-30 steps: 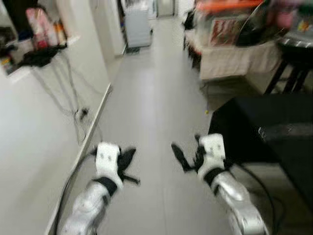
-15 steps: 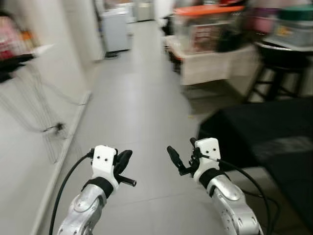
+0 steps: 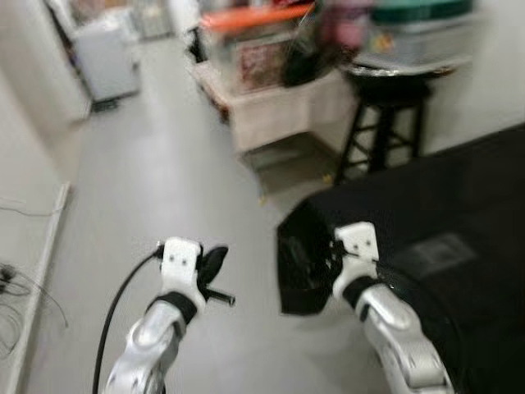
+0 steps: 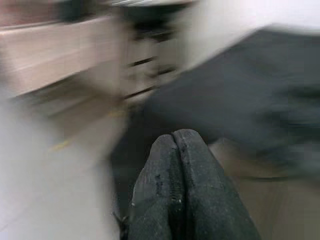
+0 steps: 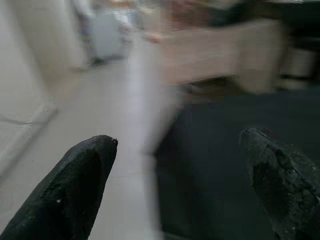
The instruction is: Building children table
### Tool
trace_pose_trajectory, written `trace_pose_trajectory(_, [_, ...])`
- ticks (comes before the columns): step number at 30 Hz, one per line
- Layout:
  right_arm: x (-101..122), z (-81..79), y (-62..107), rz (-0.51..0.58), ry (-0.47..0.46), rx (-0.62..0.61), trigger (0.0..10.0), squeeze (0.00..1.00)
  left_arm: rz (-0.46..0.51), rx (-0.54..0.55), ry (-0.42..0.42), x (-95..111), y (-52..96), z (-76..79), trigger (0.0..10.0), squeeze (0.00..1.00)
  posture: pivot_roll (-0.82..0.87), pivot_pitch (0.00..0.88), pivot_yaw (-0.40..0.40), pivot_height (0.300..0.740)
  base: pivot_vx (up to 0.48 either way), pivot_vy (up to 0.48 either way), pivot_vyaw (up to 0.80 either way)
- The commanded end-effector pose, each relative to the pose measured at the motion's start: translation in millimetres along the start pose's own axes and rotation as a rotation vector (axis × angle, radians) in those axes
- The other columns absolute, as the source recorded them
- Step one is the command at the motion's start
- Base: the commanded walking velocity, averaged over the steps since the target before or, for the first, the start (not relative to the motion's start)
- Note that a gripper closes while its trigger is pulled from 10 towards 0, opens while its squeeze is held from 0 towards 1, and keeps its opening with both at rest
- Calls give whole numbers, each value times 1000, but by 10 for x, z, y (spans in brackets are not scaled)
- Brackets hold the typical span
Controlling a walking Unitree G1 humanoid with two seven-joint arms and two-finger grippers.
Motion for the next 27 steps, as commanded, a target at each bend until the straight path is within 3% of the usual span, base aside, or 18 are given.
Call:
trace_pose_trajectory(1, [76,-137,-51,26,-23,38,10000,0,-14,39,-16,-18,68,-139,10000,0,-88,0,57,740,255,0,-800])
trace_pose_trajectory(7, [86,-136,-62,28,-27,39,10000,0,-11,39,-19,-4,60,-145,10000,0,-81,0,54,740,246,0,-800])
trace_pose_trajectory(27, [116,-147,-79,39,-34,55,10000,0,14,1,24,54,49,-108,10000,0,-82,0,51,740,0,0,-800])
Point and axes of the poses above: a point about 5 cm out from each wrist's last joint towards the gripper, its own y axis pointing back from the gripper into the wrist, its own x axis along the axis of the wrist's last joint, z = x × y, the point moved 6 cm from there along -y, pointing out of the wrist towards the gripper, and after that the axes turned 12 degrees about y, right-handed, at the moved point
